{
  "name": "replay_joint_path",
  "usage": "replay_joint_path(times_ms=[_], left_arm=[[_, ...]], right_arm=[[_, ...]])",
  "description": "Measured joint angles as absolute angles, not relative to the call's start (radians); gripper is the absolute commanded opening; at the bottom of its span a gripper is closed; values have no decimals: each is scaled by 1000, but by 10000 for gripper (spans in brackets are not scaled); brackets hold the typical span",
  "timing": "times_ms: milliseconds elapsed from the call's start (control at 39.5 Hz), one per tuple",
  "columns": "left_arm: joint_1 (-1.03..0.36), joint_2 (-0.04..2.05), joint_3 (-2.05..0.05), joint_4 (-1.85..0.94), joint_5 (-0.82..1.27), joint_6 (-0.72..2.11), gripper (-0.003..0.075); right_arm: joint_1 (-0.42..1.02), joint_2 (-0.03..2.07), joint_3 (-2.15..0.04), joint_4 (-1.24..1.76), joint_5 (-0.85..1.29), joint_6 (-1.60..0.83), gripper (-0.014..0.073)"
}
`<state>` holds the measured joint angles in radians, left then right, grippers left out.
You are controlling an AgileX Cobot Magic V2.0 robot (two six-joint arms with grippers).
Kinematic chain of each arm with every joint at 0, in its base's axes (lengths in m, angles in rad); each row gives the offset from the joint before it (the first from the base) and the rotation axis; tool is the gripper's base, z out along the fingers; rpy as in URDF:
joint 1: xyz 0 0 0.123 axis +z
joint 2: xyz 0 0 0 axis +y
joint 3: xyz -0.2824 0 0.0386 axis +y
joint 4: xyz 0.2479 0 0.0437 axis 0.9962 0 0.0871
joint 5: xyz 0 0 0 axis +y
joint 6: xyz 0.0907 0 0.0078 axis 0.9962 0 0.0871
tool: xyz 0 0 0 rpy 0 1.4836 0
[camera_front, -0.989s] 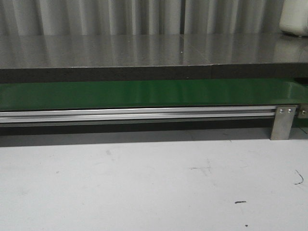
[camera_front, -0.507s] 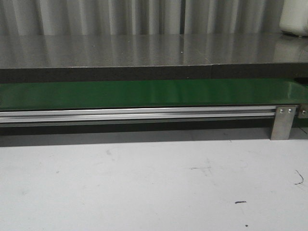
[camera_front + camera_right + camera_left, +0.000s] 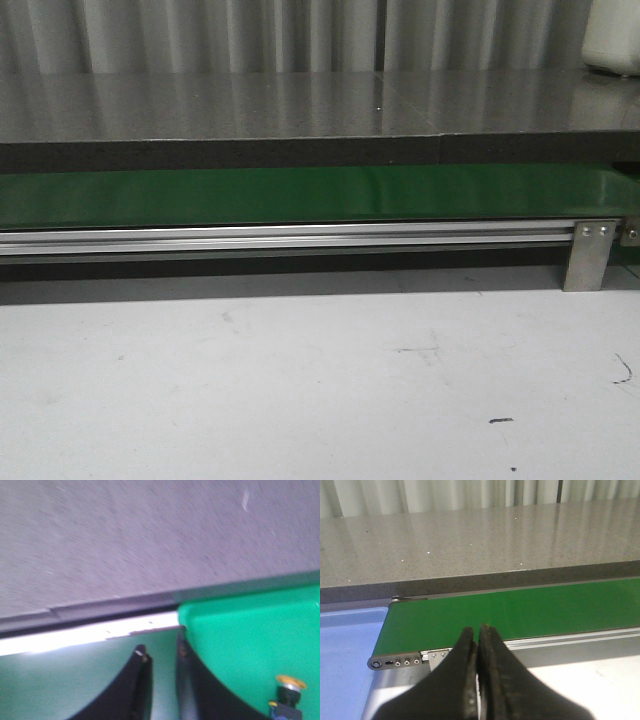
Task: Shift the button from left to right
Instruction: 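Lift the button off the belt and drop it into the green tray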
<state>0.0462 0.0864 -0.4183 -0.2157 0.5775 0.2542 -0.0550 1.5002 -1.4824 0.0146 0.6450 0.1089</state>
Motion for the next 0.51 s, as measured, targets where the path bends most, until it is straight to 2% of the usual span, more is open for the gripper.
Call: replay_joint_path(times_ms=[76, 228, 507], left_arm=[[46, 86, -418, -216, 578, 254, -21], [46, 86, -418, -216, 576, 254, -21], [46, 86, -418, -216, 576, 254, -21]], right_arm=[[-24, 1442, -1482, 15, 645, 109, -73], [36, 1309, -1427, 15, 607, 88, -67], [118, 913, -1004, 15, 448, 61, -68]])
